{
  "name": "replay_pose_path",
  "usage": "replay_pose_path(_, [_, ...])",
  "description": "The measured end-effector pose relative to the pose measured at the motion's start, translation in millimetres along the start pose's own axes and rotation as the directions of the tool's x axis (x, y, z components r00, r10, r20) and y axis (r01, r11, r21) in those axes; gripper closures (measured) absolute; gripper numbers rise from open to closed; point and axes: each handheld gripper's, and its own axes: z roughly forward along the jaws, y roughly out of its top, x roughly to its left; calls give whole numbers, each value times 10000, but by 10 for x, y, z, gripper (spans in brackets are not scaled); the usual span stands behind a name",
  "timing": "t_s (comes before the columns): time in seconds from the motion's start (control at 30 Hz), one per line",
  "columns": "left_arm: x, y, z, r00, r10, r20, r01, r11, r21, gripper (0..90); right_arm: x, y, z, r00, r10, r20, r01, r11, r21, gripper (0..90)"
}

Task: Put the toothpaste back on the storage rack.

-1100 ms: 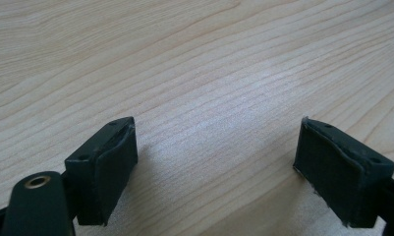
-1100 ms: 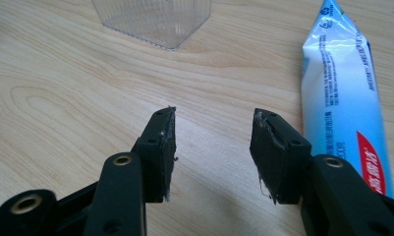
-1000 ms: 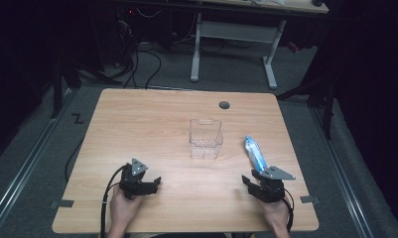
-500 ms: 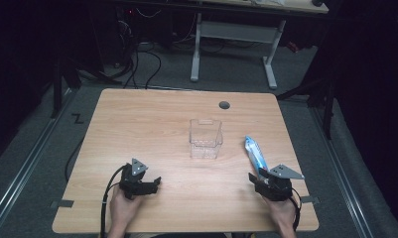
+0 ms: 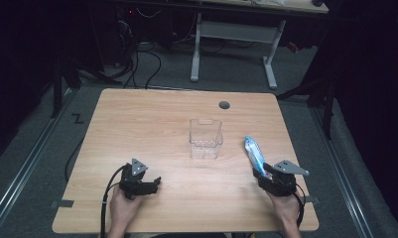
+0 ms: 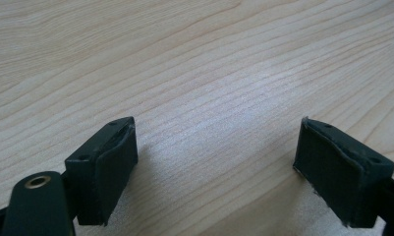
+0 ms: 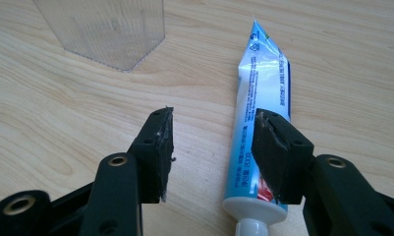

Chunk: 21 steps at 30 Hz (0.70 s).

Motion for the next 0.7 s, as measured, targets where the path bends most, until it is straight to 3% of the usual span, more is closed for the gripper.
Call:
replay_pose_path(0.47, [0, 0, 0, 10000, -2, 0, 2, 10000, -1, 165, -144, 145, 13, 9996, -139, 235, 135, 9998, 177, 510])
replay_pose_path(0.7, [0, 0, 0, 10000, -3, -1, 3, 10000, -1, 165, -225, 251, 61, 9996, -101, 273, 85, 9983, 579, 494])
